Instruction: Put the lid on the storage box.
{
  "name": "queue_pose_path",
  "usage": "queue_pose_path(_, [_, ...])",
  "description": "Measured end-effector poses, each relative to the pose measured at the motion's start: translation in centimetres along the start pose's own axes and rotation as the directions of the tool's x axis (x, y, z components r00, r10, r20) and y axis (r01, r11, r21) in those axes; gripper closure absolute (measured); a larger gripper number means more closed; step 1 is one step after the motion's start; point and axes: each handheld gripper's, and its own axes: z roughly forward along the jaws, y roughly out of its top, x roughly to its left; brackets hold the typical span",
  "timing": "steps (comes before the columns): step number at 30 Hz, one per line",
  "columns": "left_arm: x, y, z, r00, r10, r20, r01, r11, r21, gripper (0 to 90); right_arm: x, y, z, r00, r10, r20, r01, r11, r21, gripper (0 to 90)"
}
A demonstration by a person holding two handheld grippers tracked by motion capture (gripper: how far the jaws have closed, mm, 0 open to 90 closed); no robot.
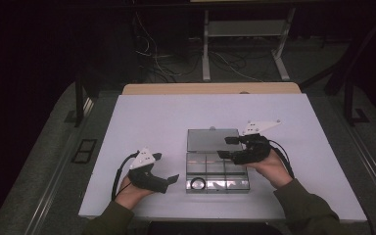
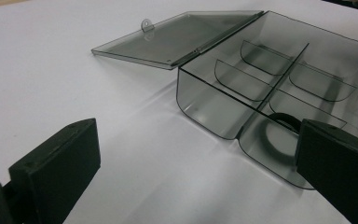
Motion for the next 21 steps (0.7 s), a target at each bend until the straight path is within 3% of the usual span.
queue_pose_path(11, [1.0, 1.4, 0.0, 0.9996, -0.027, -0.004, 0.027, 0.9995, -0.015, 0.0, -1.5, -0.3, -1.1, 0.998, 0.023, 0.058, -0.022, 1.0, -0.009, 34.7])
queue_pose_path(21, [2.1, 3.7, 1.2, 0.9993, -0.037, 0.007, 0.037, 0.9993, -0.007, 0.0, -3.0, -0.3, -1.9, 0.9953, 0.037, 0.089, -0.034, 0.999, -0.03, 35.2])
